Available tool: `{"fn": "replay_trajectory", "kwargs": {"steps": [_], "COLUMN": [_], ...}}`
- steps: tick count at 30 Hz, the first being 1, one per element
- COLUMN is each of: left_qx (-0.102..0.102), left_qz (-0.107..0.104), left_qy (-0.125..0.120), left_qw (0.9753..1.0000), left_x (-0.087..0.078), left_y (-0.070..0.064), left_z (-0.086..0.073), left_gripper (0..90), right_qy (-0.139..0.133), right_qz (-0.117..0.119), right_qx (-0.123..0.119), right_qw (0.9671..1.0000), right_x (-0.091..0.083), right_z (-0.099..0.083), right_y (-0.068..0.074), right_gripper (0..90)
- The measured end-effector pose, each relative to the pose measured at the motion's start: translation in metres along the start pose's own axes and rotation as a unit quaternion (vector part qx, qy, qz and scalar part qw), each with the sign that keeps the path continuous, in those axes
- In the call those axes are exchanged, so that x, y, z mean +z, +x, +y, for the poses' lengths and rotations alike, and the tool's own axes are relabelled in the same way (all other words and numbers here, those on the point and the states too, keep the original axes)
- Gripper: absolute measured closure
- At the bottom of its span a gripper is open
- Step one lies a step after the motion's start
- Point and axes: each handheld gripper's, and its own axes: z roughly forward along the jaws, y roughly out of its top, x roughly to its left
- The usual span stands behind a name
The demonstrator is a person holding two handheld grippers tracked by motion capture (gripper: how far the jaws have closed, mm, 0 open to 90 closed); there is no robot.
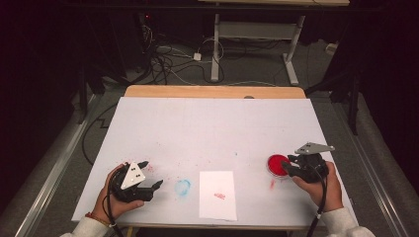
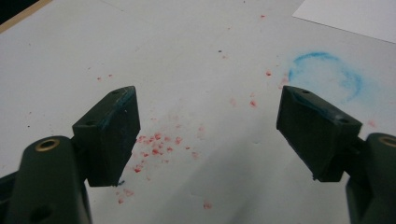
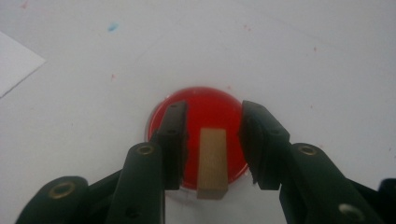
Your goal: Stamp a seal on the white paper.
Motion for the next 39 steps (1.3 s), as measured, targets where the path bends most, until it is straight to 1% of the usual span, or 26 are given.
{"fn": "replay_trajectory", "kwargs": {"steps": [1,3,4,5,6,7,8,10,12,13,15,16,17,19,24,25,26,27,30,31,34,35,37,39], "left_qx": [-0.005,-0.003,-0.003,-0.002,-0.003,0.002,0.002,0.002,0.003,0.003,0.002,0.002,0.003,0.003,-0.003,0.002,0.002,0.001,0.001,0.000,-0.002,-0.008,-0.010,-0.011], "left_qz": [-0.003,-0.003,-0.003,-0.003,-0.003,0.000,0.000,-0.001,-0.001,-0.001,-0.001,0.000,0.000,-0.001,-0.002,0.000,0.001,0.001,0.001,0.001,0.000,-0.002,-0.002,-0.002], "left_qy": [0.003,0.003,0.003,0.003,0.003,0.000,0.000,0.001,0.001,0.001,0.000,0.001,0.001,0.001,0.002,-0.001,-0.001,-0.001,-0.001,-0.002,-0.003,-0.001,0.000,0.000], "left_qw": [1.0000,1.0000,1.0000,1.0000,1.0000,1.0000,1.0000,1.0000,1.0000,1.0000,1.0000,1.0000,1.0000,1.0000,1.0000,1.0000,1.0000,1.0000,1.0000,1.0000,1.0000,1.0000,0.9999,0.9999], "left_x": [0.000,0.000,0.000,0.000,0.000,0.000,0.001,0.001,0.001,0.001,0.001,0.001,0.001,0.001,0.000,0.000,0.000,0.000,0.000,0.000,0.000,0.000,0.000,0.000], "left_y": [-0.001,-0.001,-0.001,-0.001,-0.001,0.000,0.000,0.000,-0.001,-0.001,-0.001,0.000,0.000,0.000,-0.001,0.000,0.000,0.000,0.001,0.001,0.002,0.002,0.003,0.003], "left_z": [0.000,0.000,0.001,0.001,0.001,0.001,0.001,0.001,0.001,0.001,0.001,0.001,0.001,0.001,0.000,0.000,0.000,0.000,0.000,0.000,0.000,-0.001,-0.002,-0.003], "left_gripper": [21.0,21.0,21.0,21.0,21.0,21.0,21.0,21.0,21.0,21.0,21.0,21.0,21.0,21.0,21.0,21.0,21.0,21.0,21.0,21.0,21.0,21.0,21.0,21.0], "right_qy": [0.011,0.024,0.033,0.036,0.033,0.031,0.028,0.016,0.002,-0.001,-0.006,-0.002,-0.005,-0.004,-0.001,0.002,0.001,-0.003,-0.021,-0.027,-0.043,-0.051,-0.060,-0.073], "right_qz": [0.006,0.004,0.005,0.008,0.008,0.008,0.008,0.005,0.009,0.005,0.005,0.006,0.006,0.008,0.009,0.007,0.007,0.008,0.006,0.009,0.006,0.007,0.002,0.008], "right_qx": [0.003,0.004,0.005,0.004,0.001,0.004,0.003,0.002,-0.006,-0.006,-0.015,-0.019,-0.023,-0.017,-0.018,-0.016,-0.020,-0.016,-0.006,-0.007,0.000,-0.004,-0.005,-0.006], "right_qw": [0.9999,0.9997,0.9994,0.9993,0.9994,0.9995,0.9996,0.9999,0.9999,1.0000,0.9999,0.9998,0.9997,0.9998,0.9998,0.9998,0.9998,0.9998,0.9997,0.9996,0.9991,0.9987,0.9982,0.9973], "right_x": [0.002,0.006,0.009,0.011,0.012,0.012,0.012,0.012,0.015,0.017,0.021,0.024,0.025,0.025,0.025,0.024,0.023,0.021,0.016,0.014,0.010,0.009,0.007,0.004], "right_z": [-0.001,-0.003,-0.004,-0.005,-0.005,-0.005,-0.005,-0.003,-0.002,-0.002,-0.002,-0.002,-0.003,-0.003,-0.003,-0.003,-0.003,-0.002,-0.001,0.000,0.002,0.003,0.005,0.008], "right_y": [-0.001,-0.001,-0.001,-0.001,-0.001,-0.001,-0.001,0.001,0.004,0.006,0.008,0.009,0.010,0.009,0.009,0.009,0.009,0.009,0.007,0.006,0.005,0.004,0.005,0.006], "right_gripper": [63.0,68.0,70.1,74.1,75.5,75.9,76.1,76.1,76.1,76.1,76.2,76.2,76.2,76.2,75.9,75.1,74.0,72.0,67.1,64.8,57.5,54.5,51.0,48.3]}}
